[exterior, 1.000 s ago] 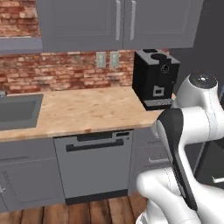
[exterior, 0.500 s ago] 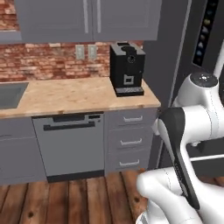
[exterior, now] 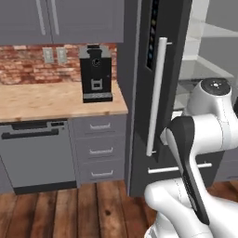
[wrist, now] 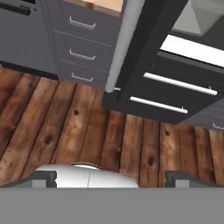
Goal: Pick up both oranges from the fridge and place them inside the tupperware on the counter.
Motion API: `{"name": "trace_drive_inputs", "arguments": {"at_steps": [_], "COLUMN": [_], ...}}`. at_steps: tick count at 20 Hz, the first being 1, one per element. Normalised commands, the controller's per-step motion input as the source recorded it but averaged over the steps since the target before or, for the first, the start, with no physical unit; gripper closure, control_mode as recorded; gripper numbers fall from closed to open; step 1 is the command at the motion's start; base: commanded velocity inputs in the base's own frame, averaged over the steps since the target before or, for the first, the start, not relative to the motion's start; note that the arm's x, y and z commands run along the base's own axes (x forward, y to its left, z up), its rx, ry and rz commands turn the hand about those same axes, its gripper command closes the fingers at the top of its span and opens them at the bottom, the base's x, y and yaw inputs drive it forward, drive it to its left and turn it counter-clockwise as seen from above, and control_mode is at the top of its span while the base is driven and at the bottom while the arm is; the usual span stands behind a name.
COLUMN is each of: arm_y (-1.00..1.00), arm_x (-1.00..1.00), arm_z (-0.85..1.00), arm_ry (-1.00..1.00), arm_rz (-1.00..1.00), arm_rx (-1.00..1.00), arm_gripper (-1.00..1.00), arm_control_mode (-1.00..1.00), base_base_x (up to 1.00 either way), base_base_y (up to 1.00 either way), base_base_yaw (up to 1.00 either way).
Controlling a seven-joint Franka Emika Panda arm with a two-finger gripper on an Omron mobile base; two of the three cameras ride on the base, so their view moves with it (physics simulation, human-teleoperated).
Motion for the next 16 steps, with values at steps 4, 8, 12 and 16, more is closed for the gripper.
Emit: {"name": "trace_drive_inputs", "arguments": {"at_steps": [4, 8, 12, 16], "arm_y": [0.0, 0.0, 0.0, 0.0], "arm_x": [0.0, 0.0, 0.0, 0.0], "arm_z": [0.0, 0.0, 0.0, 0.0], "arm_ry": [0.0, 0.0, 0.0, 0.0], "arm_rz": [0.0, 0.0, 0.0, 0.0], "arm_rx": [0.0, 0.0, 0.0, 0.0], "arm_gripper": [-1.0, -1.0, -1.0, -1.0], "arm_control_mode": [1.0, 1.0, 1.0, 1.0], "base_base_x": [0.0, 0.0, 0.44, 0.77], "base_base_y": [-1.0, -1.0, -0.78, -0.26], "base_base_yaw": [0.0, 0.0, 0.0, 0.0]}}
